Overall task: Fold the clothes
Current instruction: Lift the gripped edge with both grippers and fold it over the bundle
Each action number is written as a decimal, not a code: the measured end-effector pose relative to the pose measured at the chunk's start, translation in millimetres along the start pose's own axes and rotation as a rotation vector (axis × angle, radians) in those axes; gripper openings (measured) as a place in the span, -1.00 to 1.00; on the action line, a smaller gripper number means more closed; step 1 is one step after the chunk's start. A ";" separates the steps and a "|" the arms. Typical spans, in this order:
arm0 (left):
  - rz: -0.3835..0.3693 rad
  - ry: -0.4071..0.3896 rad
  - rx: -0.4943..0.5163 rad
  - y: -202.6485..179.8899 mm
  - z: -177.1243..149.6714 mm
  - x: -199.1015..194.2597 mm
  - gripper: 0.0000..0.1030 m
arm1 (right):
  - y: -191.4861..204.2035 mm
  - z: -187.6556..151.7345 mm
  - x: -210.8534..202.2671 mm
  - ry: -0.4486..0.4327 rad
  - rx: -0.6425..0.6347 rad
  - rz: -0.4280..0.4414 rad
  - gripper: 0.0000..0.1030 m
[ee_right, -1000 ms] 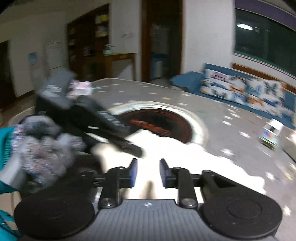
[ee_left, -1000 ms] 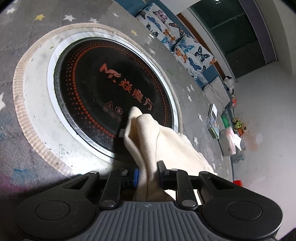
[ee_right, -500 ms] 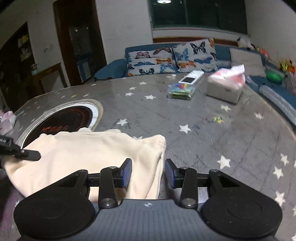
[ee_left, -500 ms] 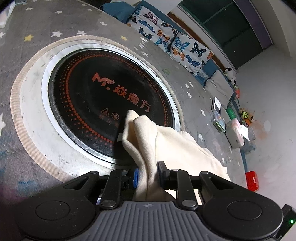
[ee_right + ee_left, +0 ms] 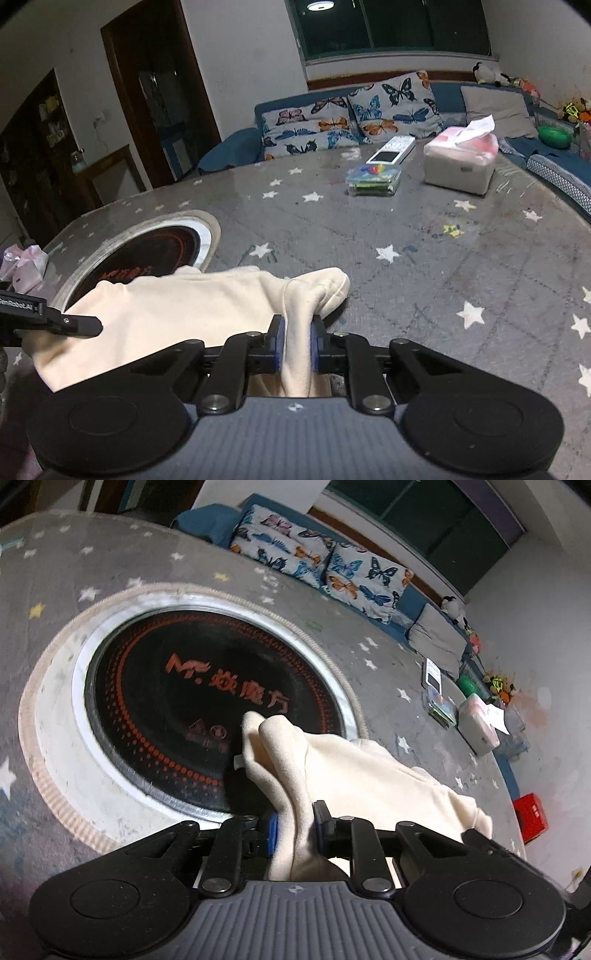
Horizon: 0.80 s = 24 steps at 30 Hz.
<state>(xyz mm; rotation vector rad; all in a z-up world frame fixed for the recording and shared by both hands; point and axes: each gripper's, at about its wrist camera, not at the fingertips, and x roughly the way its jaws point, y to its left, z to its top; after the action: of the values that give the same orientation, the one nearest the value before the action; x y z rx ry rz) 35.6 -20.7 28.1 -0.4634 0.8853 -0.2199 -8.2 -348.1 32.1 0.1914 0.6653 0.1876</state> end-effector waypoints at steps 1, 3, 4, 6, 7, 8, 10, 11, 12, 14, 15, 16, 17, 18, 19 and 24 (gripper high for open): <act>0.001 -0.007 0.017 -3.5 0.6 -1.5 -0.62 | 0.6 0.6 -3.7 -0.009 0.002 0.002 -0.76; 0.002 -0.015 0.048 -11.2 2.2 -4.4 -0.63 | 1.6 1.8 -11.1 -0.028 0.004 0.005 -0.77; -0.001 -0.016 0.060 -15.2 3.3 -5.3 -0.63 | 2.0 2.1 -13.9 -0.034 0.003 0.005 -0.77; -0.008 -0.017 0.086 -23.2 5.5 -6.3 -0.64 | 1.1 3.2 -21.0 -0.050 0.000 0.000 -0.77; -0.011 -0.018 0.102 -28.1 6.0 -6.5 -0.64 | -0.1 3.8 -24.0 -0.056 0.000 -0.005 -0.77; -0.014 -0.018 0.119 -33.7 6.2 -6.7 -0.64 | -1.5 4.3 -26.8 -0.061 0.000 -0.010 -0.77; -0.026 -0.015 0.151 -46.7 6.2 -4.7 -0.67 | -6.8 5.7 -33.2 -0.072 0.003 -0.029 -0.78; -0.033 -0.014 0.167 -53.5 6.2 -3.2 -0.67 | -9.5 6.4 -36.4 -0.077 0.004 -0.038 -0.78; -0.039 -0.012 0.181 -60.3 6.0 -1.3 -0.67 | -12.3 7.2 -39.7 -0.082 0.006 -0.048 -0.78; -0.052 -0.004 0.205 -74.3 4.2 4.3 -0.68 | -21.3 8.7 -46.3 -0.091 0.006 -0.076 -0.78; -0.058 0.000 0.217 -81.5 3.2 7.3 -0.68 | -26.0 9.5 -49.7 -0.096 0.006 -0.090 -0.78; -0.065 0.007 0.230 -89.5 1.6 11.1 -0.68 | -30.7 10.3 -53.0 -0.100 0.006 -0.105 -0.78; -0.071 0.013 0.244 -97.8 -0.1 15.5 -0.68 | -35.4 11.1 -56.4 -0.105 0.006 -0.119 -0.78; -0.076 0.018 0.255 -104.3 -1.6 19.7 -0.68 | -40.1 11.9 -59.7 -0.109 0.006 -0.133 -0.78; -0.081 0.024 0.267 -112.5 -3.3 24.2 -0.68 | -44.8 12.7 -63.1 -0.113 0.006 -0.147 -0.78; -0.118 0.054 0.321 -154.2 -11.6 44.6 -0.69 | -70.9 16.2 -78.1 -0.132 0.012 -0.222 -0.78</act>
<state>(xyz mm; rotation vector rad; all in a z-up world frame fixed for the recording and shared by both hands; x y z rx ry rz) 54.7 -176.3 64.4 -0.2118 0.8568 -0.4767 -50.4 -436.6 74.3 0.1391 0.5520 -0.0418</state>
